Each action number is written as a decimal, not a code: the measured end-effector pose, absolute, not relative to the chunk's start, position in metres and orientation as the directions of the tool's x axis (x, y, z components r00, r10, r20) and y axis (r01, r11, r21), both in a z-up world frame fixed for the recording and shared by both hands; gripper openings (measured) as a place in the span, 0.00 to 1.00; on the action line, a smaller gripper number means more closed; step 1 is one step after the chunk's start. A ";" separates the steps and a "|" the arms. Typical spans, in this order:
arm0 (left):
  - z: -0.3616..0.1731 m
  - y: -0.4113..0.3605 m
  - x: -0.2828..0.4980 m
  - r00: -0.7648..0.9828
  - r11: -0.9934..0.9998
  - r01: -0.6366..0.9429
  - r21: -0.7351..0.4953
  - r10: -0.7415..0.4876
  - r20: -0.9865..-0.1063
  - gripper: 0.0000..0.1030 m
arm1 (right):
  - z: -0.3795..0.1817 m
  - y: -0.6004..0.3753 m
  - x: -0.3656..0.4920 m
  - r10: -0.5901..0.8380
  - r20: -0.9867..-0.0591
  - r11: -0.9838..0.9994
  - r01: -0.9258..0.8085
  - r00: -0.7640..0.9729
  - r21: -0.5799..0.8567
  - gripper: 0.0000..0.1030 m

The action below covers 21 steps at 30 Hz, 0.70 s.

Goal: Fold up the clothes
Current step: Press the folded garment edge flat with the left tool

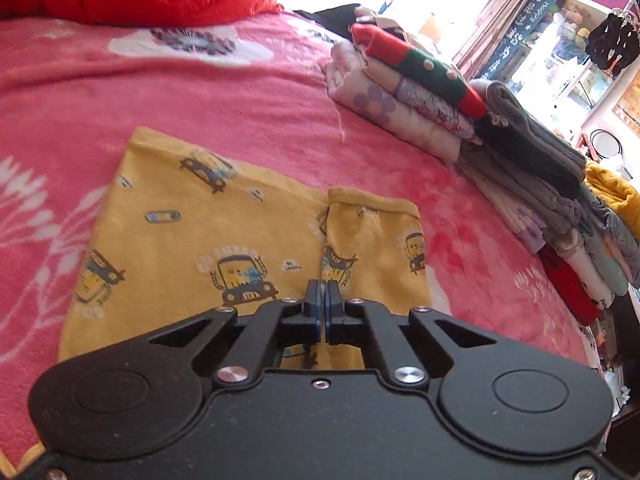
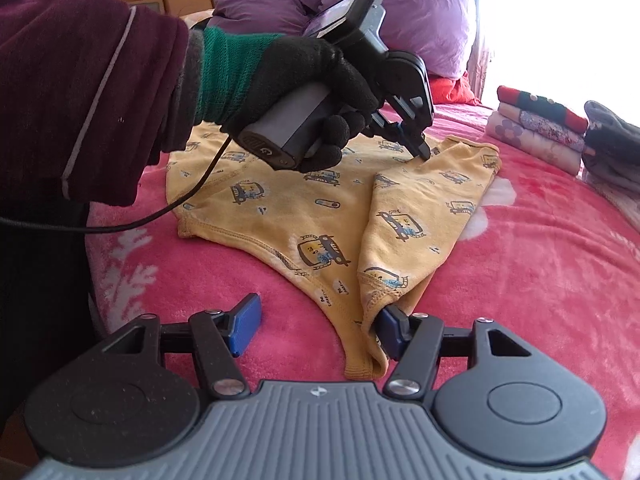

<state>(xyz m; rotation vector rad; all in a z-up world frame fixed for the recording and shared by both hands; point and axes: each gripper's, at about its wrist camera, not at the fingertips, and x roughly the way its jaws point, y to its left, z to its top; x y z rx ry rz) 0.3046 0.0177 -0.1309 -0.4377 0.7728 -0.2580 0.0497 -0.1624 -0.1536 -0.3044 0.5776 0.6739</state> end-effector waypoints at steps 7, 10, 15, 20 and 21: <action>-0.121 0.019 0.298 0.720 0.912 0.071 -0.403 -0.327 -0.613 0.00 | -0.155 -0.153 0.042 0.466 -0.589 0.718 -0.671 0.660 -0.184 0.60; -0.124 0.016 0.301 0.712 0.921 0.081 -0.382 -0.322 -0.624 0.00 | -0.154 -0.154 0.045 0.465 -0.594 0.725 -0.667 0.656 -0.170 0.61; -0.129 0.008 0.306 0.696 0.931 0.109 -0.350 -0.323 -0.642 0.00 | -0.154 -0.154 0.043 0.460 -0.593 0.729 -0.663 0.661 -0.172 0.64; -0.132 0.000 0.309 0.684 0.942 0.134 -0.307 -0.312 -0.660 0.00 | -0.152 -0.149 0.038 0.444 -0.589 0.713 -0.664 0.675 -0.225 0.64; -0.128 -0.001 0.306 0.695 0.955 0.125 -0.268 -0.277 -0.664 0.05 | -0.152 -0.149 0.037 0.441 -0.589 0.710 -0.664 0.677 -0.233 0.64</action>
